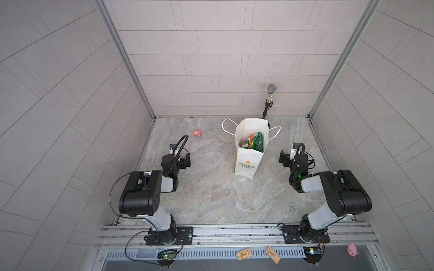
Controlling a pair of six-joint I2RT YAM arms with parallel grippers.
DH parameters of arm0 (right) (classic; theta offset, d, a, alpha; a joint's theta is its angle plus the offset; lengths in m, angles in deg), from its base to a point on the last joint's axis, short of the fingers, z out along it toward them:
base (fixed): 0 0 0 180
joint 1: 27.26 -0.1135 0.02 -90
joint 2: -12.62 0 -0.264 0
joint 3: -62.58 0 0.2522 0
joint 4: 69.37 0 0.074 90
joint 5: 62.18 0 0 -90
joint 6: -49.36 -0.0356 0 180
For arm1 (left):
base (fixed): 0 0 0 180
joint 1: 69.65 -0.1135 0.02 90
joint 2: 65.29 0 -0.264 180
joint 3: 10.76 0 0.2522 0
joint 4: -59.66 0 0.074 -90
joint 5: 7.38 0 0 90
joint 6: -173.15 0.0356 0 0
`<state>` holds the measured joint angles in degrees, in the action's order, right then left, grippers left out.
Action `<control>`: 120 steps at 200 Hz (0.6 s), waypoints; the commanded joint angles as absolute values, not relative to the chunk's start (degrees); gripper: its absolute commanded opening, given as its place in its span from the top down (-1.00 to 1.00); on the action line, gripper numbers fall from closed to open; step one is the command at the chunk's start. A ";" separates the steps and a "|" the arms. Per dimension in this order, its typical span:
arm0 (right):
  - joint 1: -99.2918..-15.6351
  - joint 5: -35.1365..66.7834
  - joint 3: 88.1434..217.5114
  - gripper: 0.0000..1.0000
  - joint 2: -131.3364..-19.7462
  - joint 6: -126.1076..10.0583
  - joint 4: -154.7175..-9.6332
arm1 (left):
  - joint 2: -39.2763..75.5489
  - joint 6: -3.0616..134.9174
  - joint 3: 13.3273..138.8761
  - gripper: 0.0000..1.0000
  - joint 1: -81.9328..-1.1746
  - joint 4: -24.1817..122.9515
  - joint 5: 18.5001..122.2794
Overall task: Take the snacks out of the paper bag
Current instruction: Pick up the paper bag at the center of the table.
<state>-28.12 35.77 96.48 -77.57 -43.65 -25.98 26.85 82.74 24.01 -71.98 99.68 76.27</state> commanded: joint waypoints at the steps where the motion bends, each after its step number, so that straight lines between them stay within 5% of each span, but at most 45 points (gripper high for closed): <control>1: -28.47 35.79 96.38 -0.99 -77.59 -42.95 -26.09 | 25.59 82.71 25.15 -1.00 -71.60 99.95 77.56; 120: -28.52 35.78 96.48 -0.99 -77.70 -42.97 -26.20 | 25.73 82.71 25.32 -1.00 -71.44 99.72 77.81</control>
<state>-28.28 35.77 96.48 -77.57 -43.65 -25.98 26.85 82.74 24.32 -71.76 99.14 77.73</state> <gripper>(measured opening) 0.994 0.999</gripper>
